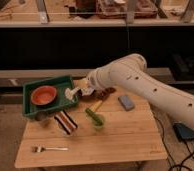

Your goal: Wipe red bowl with brush

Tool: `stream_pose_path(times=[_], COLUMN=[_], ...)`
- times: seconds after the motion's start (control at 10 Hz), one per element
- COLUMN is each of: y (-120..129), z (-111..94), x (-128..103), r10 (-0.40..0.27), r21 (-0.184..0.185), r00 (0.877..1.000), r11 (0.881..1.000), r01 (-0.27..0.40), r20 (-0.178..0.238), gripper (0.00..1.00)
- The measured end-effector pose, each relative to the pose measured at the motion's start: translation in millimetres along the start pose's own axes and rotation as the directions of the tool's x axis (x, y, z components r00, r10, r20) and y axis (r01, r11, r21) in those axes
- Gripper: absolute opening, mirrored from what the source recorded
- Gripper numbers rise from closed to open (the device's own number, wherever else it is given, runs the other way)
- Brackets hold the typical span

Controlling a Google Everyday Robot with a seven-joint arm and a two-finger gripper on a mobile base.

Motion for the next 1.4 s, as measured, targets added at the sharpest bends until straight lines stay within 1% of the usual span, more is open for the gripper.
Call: stream_pose_path(times=[0.4,0.5,0.7,0.8,0.9,1.0,1.1,1.2,1.3,1.4], y=[1,2,0,-3,-2,4,5,0,-9,-16], z=[2,9,36,56,76,88,104,118,129,140], x=[-1,3,18,31,45,57,71,80,87,93], r10=[0.004,0.004,-0.005,-0.001,0.004,0.011,0.027,0.031,0.033,0.027], r21=[0.004,0.015,0.030,0.042,0.054,0.061,0.086,0.109,0.131,0.142], r00=[1.000,1.000,0.999,0.998,0.996,0.992,0.987,0.982,0.979,0.976], r11=[1.000,1.000,1.000,0.999,0.999,0.998,0.996,0.994,0.991,0.990], r01=[-0.004,-0.004,0.006,0.004,0.001,-0.004,-0.013,-0.011,-0.007,0.004], r20=[-0.002,-0.022,-0.050,-0.067,-0.093,-0.122,-0.160,-0.185,-0.202,-0.215], gripper=[0.00,0.00,0.00,0.00,0.00,0.00,0.00,0.00,0.00,0.00])
